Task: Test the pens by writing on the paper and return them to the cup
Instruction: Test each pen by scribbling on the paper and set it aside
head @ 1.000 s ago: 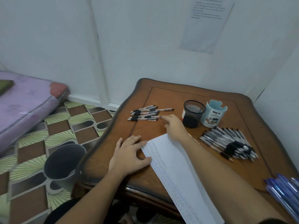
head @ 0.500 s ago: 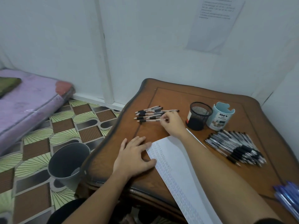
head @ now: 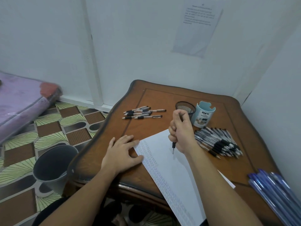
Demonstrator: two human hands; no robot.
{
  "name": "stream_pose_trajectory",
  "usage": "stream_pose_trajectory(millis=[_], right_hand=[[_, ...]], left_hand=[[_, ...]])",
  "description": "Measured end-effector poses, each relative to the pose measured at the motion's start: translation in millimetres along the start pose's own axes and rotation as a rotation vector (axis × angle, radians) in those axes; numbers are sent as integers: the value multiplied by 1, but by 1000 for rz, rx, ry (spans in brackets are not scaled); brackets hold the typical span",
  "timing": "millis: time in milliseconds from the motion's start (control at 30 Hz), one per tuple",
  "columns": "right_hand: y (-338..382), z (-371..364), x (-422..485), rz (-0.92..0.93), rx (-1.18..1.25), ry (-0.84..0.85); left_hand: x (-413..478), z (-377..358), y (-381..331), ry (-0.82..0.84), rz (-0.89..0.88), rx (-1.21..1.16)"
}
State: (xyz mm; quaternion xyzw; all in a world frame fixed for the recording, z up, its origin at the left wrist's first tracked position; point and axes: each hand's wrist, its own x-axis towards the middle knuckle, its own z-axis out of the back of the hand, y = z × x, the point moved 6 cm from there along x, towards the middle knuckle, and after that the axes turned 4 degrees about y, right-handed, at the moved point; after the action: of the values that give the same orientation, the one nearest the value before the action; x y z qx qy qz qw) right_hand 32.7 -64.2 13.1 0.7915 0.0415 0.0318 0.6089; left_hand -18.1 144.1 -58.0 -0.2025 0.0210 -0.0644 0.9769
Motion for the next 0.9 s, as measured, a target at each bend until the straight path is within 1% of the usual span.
stream_pose_trajectory(millis=[100,233,333,400,533,700,733,800,900], right_hand=[[0,8,-12,41,28,12],[-10,21,-27,-41,88,39],[-22,33,-41,-141,-72,-4],[-31,35,-50,-171,-121,18],[-44,32,-61,-137,-148,96],[-59,27,-69,-166,-191,119],[-61,25,-70,-173,-220,133],[-60,24,-68,-147,-349,142],[-58,25,-67,-91,-473,117]], left_hand=[[-1,0,-1,-29,0,-21],[0,0,-2,-25,2,-20],[-1,0,-1,-18,1,-16],[-1,-1,0,-12,1,-14],[0,-1,0,-15,0,-11],[0,-2,-1,-22,-1,-17],[1,-2,0,-20,-2,-13],[1,-2,0,-15,-4,0],[2,-4,1,-10,-2,2]])
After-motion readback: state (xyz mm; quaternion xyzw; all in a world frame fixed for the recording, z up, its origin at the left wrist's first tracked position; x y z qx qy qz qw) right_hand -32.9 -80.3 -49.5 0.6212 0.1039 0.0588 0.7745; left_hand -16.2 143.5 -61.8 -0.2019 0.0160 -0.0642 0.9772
